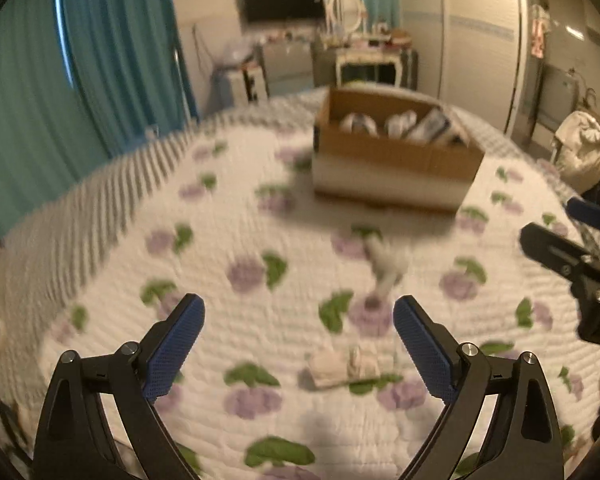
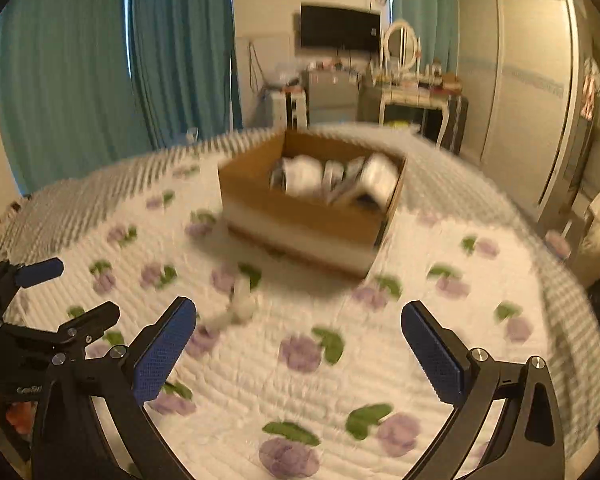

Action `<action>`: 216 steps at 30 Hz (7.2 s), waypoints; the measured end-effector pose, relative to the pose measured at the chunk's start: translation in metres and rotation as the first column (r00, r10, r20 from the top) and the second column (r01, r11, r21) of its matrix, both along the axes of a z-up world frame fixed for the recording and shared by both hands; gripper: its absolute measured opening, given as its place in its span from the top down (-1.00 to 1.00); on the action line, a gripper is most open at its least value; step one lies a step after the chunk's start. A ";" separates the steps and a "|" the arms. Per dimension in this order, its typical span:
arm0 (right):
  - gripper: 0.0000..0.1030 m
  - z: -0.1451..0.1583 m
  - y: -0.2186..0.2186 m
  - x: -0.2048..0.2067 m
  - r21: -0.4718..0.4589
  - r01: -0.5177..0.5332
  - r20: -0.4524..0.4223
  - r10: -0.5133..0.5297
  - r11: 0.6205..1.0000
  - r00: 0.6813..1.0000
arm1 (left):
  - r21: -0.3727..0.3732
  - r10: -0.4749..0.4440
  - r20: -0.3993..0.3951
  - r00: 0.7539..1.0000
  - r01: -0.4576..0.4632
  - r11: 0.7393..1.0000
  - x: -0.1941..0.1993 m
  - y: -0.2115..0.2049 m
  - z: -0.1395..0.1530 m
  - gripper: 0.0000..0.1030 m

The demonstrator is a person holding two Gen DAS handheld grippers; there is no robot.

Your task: Organize soft objects

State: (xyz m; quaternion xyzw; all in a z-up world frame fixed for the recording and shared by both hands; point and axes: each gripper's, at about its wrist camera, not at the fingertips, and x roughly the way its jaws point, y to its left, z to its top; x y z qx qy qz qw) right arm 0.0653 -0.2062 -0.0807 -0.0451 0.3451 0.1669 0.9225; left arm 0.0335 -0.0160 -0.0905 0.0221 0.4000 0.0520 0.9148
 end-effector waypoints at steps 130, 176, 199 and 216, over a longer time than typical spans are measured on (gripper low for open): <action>-0.22 0.055 0.008 0.299 0.041 0.126 -0.085 -0.122 0.991 0.989 | 0.057 -0.240 0.050 0.969 0.237 0.970 0.258 -0.052 0.048 -0.55; -1.00 0.087 -0.019 -0.017 0.235 0.232 0.311 -0.300 0.944 0.902 | 0.051 -0.155 0.520 0.840 0.151 0.987 0.004 0.016 0.122 -0.98; -1.00 0.061 -0.003 0.003 0.161 0.253 0.281 -0.290 0.954 0.915 | -0.003 -0.171 0.460 0.871 0.194 0.981 0.020 0.025 0.096 -0.98; -1.00 0.062 0.000 0.002 0.159 0.259 0.278 -0.295 0.953 0.914 | 0.002 -0.171 0.448 0.877 0.190 0.982 0.021 0.023 0.096 -0.98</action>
